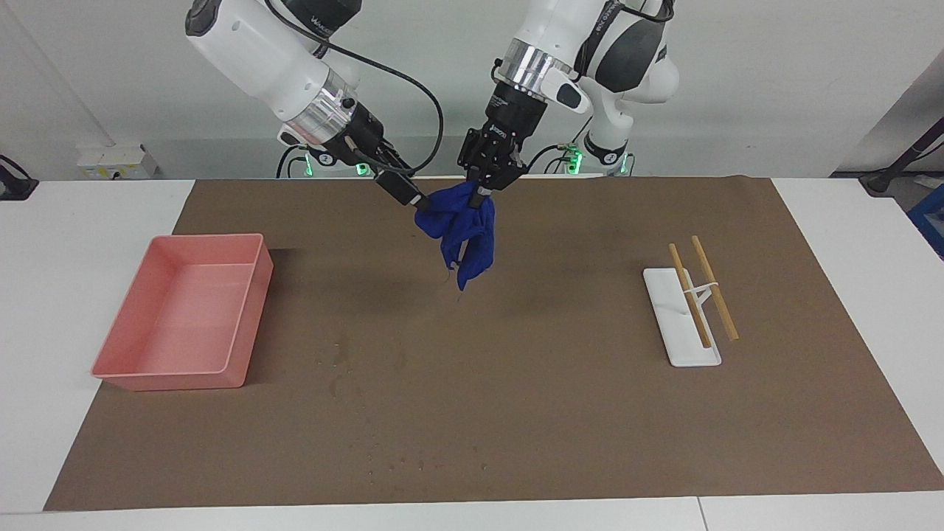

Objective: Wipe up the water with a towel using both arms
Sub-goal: 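Grasp the towel with the right gripper from the left gripper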

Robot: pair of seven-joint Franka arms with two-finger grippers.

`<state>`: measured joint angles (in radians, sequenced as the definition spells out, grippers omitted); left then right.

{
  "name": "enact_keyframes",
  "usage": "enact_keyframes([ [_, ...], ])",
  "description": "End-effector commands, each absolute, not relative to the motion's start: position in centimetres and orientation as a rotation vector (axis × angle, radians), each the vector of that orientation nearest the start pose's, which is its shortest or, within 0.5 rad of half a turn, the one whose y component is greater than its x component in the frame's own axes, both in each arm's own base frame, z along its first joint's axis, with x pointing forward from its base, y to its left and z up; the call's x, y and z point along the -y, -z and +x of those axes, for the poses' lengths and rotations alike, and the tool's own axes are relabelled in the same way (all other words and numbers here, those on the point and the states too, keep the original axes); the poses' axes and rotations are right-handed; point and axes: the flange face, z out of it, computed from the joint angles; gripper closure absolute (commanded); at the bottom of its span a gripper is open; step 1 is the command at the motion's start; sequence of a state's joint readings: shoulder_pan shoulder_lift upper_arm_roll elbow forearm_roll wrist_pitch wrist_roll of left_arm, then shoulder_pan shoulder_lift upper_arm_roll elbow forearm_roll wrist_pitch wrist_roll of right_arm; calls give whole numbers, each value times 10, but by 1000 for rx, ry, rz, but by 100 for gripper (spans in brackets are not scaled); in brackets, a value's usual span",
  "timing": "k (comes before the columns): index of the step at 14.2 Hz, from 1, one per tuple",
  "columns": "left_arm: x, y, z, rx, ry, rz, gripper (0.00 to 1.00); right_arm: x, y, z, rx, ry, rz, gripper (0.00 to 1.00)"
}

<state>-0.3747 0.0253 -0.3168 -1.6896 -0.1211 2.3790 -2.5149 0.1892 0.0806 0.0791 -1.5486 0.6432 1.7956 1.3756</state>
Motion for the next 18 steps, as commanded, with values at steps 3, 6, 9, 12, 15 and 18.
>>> enact_keyframes([
  [3, 415, -638, 458, -1969, 166, 1433, 100, -209, -626, 581, -1454, -490, -1983, 2],
  [6, 419, -642, 455, -1943, 172, 1426, 100, -207, -617, 587, -1466, -474, -1973, 3],
  [9, 418, -646, 457, -1929, 174, 1404, 100, -207, -607, 583, -1457, -475, -1998, 13],
  [12, 418, -646, 460, -1929, 173, 1388, 100, -214, -603, 579, -1448, -478, -2017, 69],
  [15, 418, -643, 460, -1933, 167, 1393, 100, -214, -608, 580, -1450, -481, -2016, 100],
  [18, 418, -642, 460, -1933, 165, 1395, 100, -214, -611, 581, -1449, -474, -2012, 100],
])
